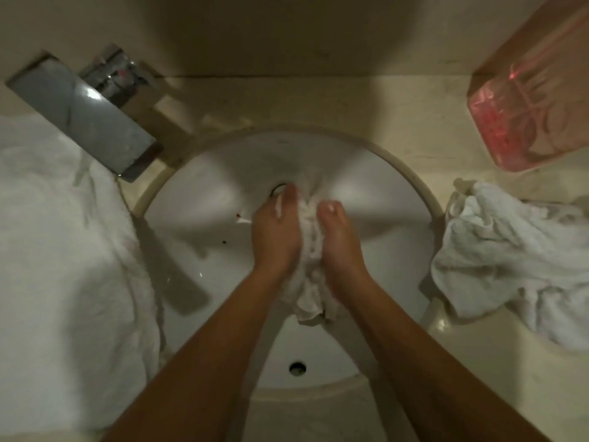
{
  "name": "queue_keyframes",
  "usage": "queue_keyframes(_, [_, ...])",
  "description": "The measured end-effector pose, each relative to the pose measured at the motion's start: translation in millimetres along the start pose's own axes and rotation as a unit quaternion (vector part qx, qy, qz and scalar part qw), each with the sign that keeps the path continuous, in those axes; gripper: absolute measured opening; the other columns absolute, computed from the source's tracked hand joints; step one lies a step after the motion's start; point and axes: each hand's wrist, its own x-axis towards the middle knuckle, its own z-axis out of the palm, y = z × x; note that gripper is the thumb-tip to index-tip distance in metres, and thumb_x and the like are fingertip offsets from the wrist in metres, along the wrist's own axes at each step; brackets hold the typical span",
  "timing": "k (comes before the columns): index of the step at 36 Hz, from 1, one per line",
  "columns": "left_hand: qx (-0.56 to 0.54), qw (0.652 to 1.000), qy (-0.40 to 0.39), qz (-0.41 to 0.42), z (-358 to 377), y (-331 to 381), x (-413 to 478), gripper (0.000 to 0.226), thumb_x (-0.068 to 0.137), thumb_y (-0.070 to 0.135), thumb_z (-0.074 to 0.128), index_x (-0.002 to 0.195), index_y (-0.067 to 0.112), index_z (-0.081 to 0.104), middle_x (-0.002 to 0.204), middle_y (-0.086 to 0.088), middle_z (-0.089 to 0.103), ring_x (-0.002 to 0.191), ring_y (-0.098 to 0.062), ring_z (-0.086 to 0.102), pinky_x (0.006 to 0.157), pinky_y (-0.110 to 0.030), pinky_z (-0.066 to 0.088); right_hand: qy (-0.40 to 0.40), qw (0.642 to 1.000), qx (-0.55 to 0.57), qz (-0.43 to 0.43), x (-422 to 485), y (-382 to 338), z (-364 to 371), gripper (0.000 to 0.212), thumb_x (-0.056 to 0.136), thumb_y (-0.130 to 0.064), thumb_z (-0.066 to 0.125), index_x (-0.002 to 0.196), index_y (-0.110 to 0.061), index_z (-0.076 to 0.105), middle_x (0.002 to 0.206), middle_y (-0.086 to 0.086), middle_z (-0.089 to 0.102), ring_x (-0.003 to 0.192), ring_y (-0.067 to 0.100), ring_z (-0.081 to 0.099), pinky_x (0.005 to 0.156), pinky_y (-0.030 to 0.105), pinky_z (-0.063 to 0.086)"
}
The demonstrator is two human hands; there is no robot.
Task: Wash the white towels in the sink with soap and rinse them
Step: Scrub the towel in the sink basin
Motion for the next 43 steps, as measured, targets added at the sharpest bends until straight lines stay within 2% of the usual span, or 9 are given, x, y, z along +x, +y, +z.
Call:
queue_keyframes(4, [-0.002,1.0,-0.022,0.008,-3.6,-1.8,11.3,0.044,0.11,0.044,0.052,0.084,0.016,0.072,0.084,-0.003,0.076,0.08,-0.017,0.071,0.078,-0.035,0.055,-0.032,0.999,0.005,0.0,-20.4,5.5,-0.8,0.024,0.113,-0.024,0.045,0.1,-0.022,0.065,0.099,0.0,0.072,0.092,0.011,0.069,0.083,0.026,0.056])
queue_keyframes(16, [-0.028,0.999,-0.015,-0.023,-3.6,-1.2,9.7,0.045,0.111,0.043,0.051,0.081,0.015,0.07,0.062,0.013,0.068,0.057,0.008,0.062,0.059,-0.013,0.047,-0.042,0.999,-0.004,-0.006,-16.1,15.1,8.9,0.024,0.106,-0.042,0.049,0.11,-0.025,0.067,0.114,0.004,0.072,0.113,0.023,0.069,0.103,0.04,0.053])
queue_keyframes(22, [-0.04,0.995,-0.09,-0.03,1.5,-8.0,-37.6,0.039,0.111,0.043,0.047,0.096,0.02,0.075,0.08,0.012,0.073,0.069,0.014,0.067,0.062,-0.005,0.047,0.008,0.998,-0.051,0.025,28.7,-15.9,-5.4,0.021,0.112,-0.019,0.042,0.1,-0.013,0.059,0.089,0.001,0.062,0.077,0.011,0.06,0.064,0.017,0.053])
queue_keyframes(25, [-0.017,0.999,0.008,-0.026,-15.4,-3.8,-16.1,0.044,0.113,0.043,0.044,0.093,0.017,0.074,0.079,0.01,0.07,0.071,0.007,0.066,0.061,-0.009,0.044,-0.019,0.998,-0.027,0.048,2.0,0.1,-2.8,0.026,0.112,-0.028,0.047,0.101,-0.016,0.068,0.11,0.015,0.073,0.103,0.025,0.071,0.095,0.038,0.059])
queue_keyframes(29, [-0.004,0.999,0.037,-0.028,-48.5,-11.4,19.5,0.052,0.111,0.05,0.045,0.102,0.008,0.073,0.091,0.0,0.071,0.095,-0.023,0.069,0.075,-0.024,0.047,-0.177,0.977,-0.115,0.031,-16.2,7.6,-12.7,0.029,0.105,-0.042,0.056,0.115,-0.021,0.073,0.123,0.006,0.074,0.118,0.027,0.069,0.103,0.042,0.053])
queue_keyframes(32, [0.078,0.997,0.006,0.012,-71.5,-21.4,21.4,0.045,0.111,0.048,0.046,0.106,0.012,0.073,0.102,-0.004,0.074,0.104,-0.024,0.068,0.092,-0.034,0.052,-0.096,0.978,-0.187,-0.005,21.6,-12.4,-19.1,0.041,0.106,-0.045,0.059,0.14,-0.021,0.058,0.131,0.003,0.067,0.115,0.025,0.066,0.092,0.037,0.053])
queue_keyframes(35, [0.177,0.984,0.015,0.025,-81.2,-31.1,15.0,0.055,0.111,0.051,0.043,0.132,0.007,0.068,0.13,-0.015,0.069,0.124,-0.033,0.062,0.109,-0.045,0.048,-0.002,0.972,-0.232,-0.043,57.2,-29.3,-29.1,0.063,0.102,-0.044,0.064,0.156,-0.02,0.042,0.142,0.004,0.061,0.13,0.027,0.06,0.11,0.038,0.049])
queue_keyframes(39, [0.303,0.953,-0.003,0.018,-83.7,-31.4,3.9,0.076,0.1,0.071,0.039,0.103,0.004,0.074,0.122,-0.012,0.053,0.104,-0.03,0.061,0.092,-0.033,0.044,0.028,0.963,-0.266,-0.02,50.7,-14.4,-40.7,0.073,0.095,-0.045,0.067,0.154,-0.01,0.042,0.142,0.014,0.059,0.128,0.034,0.061,0.108,0.047,0.052])
queue_keyframes(43, [0.281,0.956,-0.061,-0.052,-76.5,-8.3,19.9,0.078,0.1,0.074,0.044,0.066,0.008,0.066,0.089,-0.014,0.069,0.086,-0.03,0.067,0.079,-0.031,0.044,0.062,0.953,-0.294,0.037,31.2,33.1,-51.2,0.067,0.087,-0.056,0.074,0.128,-0.005,0.061,0.118,0.01,0.069,0.112,0.03,0.068,0.089,0.039,0.056])
